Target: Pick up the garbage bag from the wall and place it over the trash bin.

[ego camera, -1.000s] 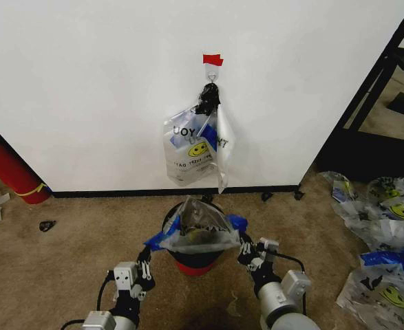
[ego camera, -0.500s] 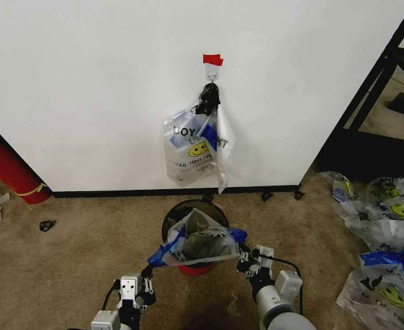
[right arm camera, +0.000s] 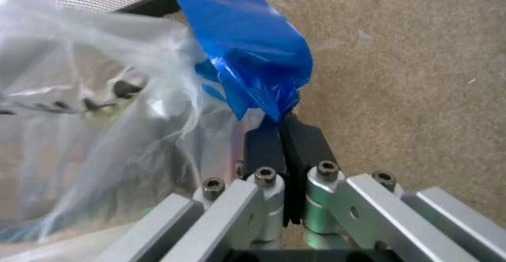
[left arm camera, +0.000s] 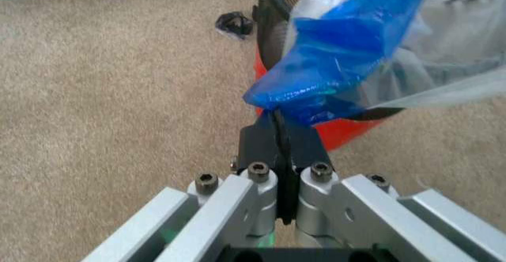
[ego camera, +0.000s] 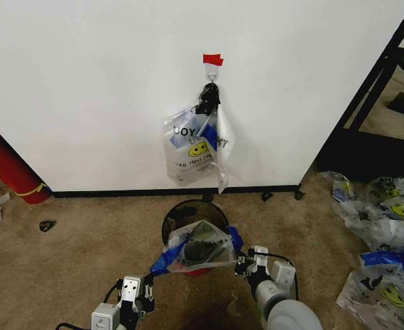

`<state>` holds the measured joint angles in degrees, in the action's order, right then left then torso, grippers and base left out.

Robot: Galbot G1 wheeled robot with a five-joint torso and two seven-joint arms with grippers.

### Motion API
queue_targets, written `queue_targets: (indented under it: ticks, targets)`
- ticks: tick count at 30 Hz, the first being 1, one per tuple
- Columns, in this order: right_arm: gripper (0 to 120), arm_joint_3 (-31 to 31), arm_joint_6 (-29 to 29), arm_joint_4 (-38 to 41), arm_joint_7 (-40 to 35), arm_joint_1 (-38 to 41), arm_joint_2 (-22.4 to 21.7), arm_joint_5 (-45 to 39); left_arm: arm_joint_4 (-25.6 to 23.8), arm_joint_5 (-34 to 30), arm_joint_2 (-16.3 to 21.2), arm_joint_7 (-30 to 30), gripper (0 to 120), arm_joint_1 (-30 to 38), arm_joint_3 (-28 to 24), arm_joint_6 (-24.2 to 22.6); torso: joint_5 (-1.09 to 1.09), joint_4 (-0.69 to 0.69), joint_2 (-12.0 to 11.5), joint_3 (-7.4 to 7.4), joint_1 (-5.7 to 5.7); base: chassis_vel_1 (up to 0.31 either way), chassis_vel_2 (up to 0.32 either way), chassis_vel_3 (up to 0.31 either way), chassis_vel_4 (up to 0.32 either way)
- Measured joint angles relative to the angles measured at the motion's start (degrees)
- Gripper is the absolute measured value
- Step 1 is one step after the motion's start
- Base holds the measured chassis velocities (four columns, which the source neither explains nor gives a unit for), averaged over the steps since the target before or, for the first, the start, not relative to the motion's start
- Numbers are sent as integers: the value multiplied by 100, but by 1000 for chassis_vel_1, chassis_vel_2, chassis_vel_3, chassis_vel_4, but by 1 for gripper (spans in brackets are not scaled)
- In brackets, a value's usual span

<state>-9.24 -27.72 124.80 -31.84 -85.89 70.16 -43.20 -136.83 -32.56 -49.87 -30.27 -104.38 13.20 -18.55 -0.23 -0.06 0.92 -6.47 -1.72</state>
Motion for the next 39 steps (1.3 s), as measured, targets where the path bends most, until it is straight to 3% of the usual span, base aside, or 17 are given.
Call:
queue_targets:
  ticks: [17,27,39]
  targets:
    - [0,-20,-47,-523,-96,486,170,-139,512,-256,-243,-143,0,751,-257,-193,0,1,-1,0,-1,0,0,0,0]
    - [0,52,-252,-913,-204,907,303,-147,868,-187,-561,-286,0,1118,-760,-321,0,1,-1,0,-1,0,0,0,0]
    - [0,59,-411,-1153,-239,1178,231,-186,1079,-328,-557,-343,0,1538,-882,-557,0,0,-1,0,0,0,0,0,0]
